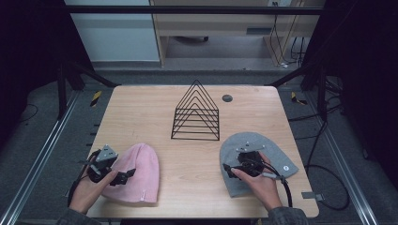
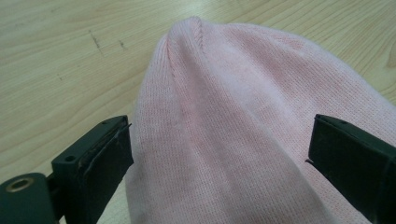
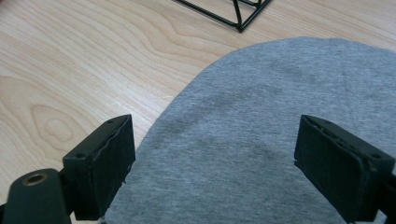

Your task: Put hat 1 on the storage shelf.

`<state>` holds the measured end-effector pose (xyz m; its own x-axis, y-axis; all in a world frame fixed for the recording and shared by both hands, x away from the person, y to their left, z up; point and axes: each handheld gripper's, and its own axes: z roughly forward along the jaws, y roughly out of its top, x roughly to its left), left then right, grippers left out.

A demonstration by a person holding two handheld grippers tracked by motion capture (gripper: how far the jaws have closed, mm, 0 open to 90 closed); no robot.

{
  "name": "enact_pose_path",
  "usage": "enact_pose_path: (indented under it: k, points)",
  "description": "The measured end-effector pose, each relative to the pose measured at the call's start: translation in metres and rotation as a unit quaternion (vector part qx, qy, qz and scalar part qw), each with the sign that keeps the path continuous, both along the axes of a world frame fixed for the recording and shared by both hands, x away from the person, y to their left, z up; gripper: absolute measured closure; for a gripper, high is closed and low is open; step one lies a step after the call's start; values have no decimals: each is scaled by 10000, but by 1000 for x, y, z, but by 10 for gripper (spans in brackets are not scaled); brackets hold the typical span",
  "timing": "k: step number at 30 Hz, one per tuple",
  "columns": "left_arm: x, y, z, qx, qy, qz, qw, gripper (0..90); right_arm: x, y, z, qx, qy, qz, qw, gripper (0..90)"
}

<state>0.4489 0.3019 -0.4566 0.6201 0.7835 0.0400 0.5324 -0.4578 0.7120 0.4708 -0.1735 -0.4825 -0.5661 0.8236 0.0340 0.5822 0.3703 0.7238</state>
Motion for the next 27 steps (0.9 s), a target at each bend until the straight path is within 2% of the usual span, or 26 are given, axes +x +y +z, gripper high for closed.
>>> enact_pose_path:
  k: [2, 4, 5, 6, 8, 9, 10, 11, 13, 14, 16, 19, 22, 26, 27]
  points:
    - [1, 0, 1, 15, -8, -6, 10000, 62, -1, 0, 0, 9, 9, 14, 10000, 123]
    - [7, 0, 8, 188, -47, -59, 9998, 66, -3, -2, 1, 26, -9, 41, 10000, 135]
    - [14, 1, 14, 244, -37, -105, 9996, 68, -3, -2, 1, 49, -21, 36, 10000, 141]
    - [14, 1, 14, 244, -37, -105, 9996, 78, -3, -2, 1, 49, -21, 36, 10000, 141]
    - [31, 1, 27, 314, 214, -263, 9989, 110, -4, -5, 4, 116, -54, 59, 9999, 163]
    - [31, 1, 27, 314, 214, -263, 9989, 118, -4, -5, 4, 116, -54, 59, 9999, 163]
    - [44, 0, 33, 437, 333, -351, 9979, 132, -5, -5, 4, 107, -100, 60, 9999, 180]
    - [53, 1, 35, 506, 364, -388, 9973, 153, -5, -5, 4, 86, -102, 54, 9999, 190]
    - [66, 3, 36, 626, 403, -326, 9967, 192, -6, -5, 4, 19, -128, 44, 9999, 219]
    - [66, 3, 36, 626, 403, -326, 9967, 218, -6, -6, 4, 13, -122, 42, 9999, 229]
    - [81, 5, 36, 688, 508, -282, 9959, 259, -6, -6, 4, -14, -125, 54, 9999, 262]
    - [93, 7, 33, 571, 595, -286, 9962, 312, -5, -6, 3, -55, -108, 71, 9999, 295]
    - [97, 3, 28, 634, 628, -331, 9955, 328, -5, -6, 2, -112, -86, 71, 9999, 306]
    - [96, -1, 14, 666, 827, -467, 9932, 329, -4, -7, 1, -131, -77, 73, 9999, 311]
    - [95, -1, 13, 614, 867, -481, 9932, 326, -4, -7, 1, -139, -77, 80, 9998, 312]
